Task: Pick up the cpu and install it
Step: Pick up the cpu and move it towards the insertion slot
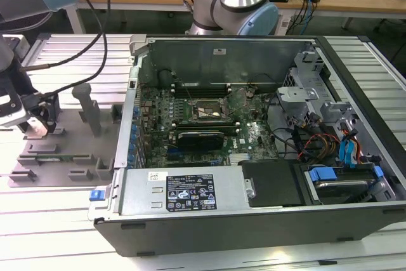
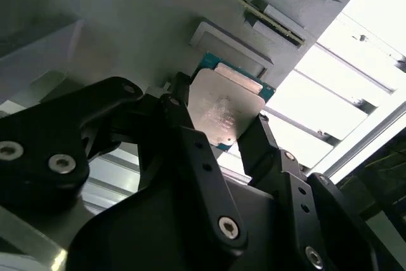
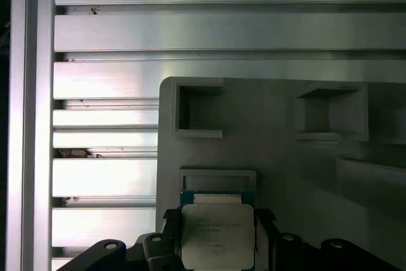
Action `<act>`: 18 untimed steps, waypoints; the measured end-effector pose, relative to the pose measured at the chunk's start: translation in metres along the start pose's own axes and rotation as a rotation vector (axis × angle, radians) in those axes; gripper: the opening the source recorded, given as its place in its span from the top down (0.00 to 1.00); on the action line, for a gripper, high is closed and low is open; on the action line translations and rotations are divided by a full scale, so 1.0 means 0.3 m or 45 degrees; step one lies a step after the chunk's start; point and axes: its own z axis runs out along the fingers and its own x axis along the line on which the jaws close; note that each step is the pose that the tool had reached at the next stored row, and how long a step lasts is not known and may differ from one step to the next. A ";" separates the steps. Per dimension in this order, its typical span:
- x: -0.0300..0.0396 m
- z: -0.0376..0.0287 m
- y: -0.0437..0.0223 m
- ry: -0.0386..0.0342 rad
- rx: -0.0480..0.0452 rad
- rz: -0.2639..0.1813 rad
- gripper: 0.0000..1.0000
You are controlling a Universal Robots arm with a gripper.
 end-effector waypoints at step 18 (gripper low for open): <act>-0.004 -0.195 0.009 0.0000 0.000 0.000 0.45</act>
